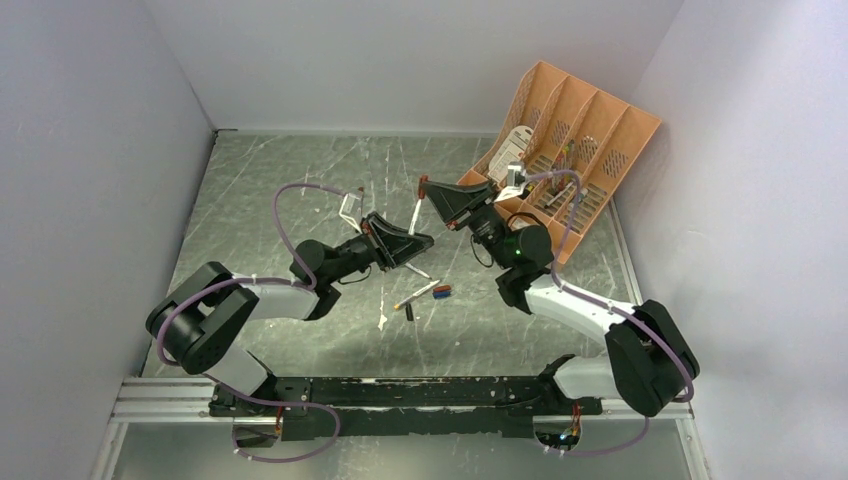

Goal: Insert the pens into the pen caps

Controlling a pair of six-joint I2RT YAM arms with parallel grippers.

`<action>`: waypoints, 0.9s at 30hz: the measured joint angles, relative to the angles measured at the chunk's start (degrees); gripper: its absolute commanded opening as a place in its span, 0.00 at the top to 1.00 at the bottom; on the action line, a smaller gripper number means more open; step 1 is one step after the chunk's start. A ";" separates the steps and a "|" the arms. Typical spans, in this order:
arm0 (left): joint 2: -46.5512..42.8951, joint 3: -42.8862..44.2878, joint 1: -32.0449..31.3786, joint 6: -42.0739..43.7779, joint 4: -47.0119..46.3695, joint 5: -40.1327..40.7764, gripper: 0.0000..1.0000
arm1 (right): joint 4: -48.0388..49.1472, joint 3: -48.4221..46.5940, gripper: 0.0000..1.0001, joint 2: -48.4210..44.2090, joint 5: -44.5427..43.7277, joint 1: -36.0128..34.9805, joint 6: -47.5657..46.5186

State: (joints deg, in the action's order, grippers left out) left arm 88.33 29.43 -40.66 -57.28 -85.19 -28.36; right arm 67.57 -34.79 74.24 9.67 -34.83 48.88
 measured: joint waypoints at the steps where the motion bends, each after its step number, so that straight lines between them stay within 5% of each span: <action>1: 0.00 0.09 -0.07 0.00 0.11 -0.20 0.93 | 0.04 0.28 1.00 -0.31 0.00 0.00 -0.02; 24: 0.15 6.49 0.22 4.02 3.89 -6.32 0.93 | -1.64 2.12 1.00 -5.64 6.12 1.11 -5.46; 27: -0.26 8.57 0.57 6.19 5.42 -9.27 0.93 | -0.02 2.12 0.86 -6.38 7.02 1.40 -5.62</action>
State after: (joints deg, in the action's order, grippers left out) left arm 88.07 38.00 -40.10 -51.09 -79.77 -37.63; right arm 67.55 -32.67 67.85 16.69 -33.43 43.27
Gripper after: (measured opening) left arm 0.185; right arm 0.039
